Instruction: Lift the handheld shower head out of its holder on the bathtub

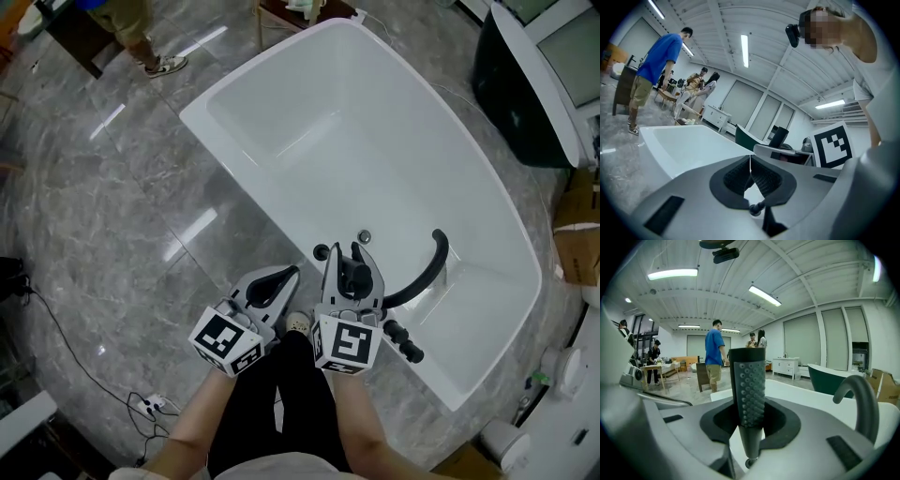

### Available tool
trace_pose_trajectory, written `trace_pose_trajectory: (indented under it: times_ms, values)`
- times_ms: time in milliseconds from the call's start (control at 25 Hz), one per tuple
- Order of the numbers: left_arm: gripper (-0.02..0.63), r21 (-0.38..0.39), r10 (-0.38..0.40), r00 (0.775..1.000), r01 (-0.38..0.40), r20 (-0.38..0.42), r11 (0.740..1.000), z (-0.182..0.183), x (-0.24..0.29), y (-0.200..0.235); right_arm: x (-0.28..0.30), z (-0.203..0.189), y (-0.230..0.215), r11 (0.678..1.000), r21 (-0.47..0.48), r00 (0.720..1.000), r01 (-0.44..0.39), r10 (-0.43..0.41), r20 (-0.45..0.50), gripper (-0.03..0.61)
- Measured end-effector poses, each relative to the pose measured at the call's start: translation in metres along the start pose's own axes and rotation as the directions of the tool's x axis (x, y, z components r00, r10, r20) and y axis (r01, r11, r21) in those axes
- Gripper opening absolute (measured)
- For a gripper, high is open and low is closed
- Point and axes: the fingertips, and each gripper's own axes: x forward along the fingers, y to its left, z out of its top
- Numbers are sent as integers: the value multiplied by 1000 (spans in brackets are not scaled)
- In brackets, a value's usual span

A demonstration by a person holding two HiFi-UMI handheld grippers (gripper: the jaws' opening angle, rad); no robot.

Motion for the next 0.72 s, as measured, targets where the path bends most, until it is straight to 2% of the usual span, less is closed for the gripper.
trace_pose_trajectory:
  times_ms: [720]
  values:
    - [12, 54, -29, 998, 26, 48, 998, 53, -21, -66, -57, 82, -1, 999, -9, 994, -43, 44, 97, 115]
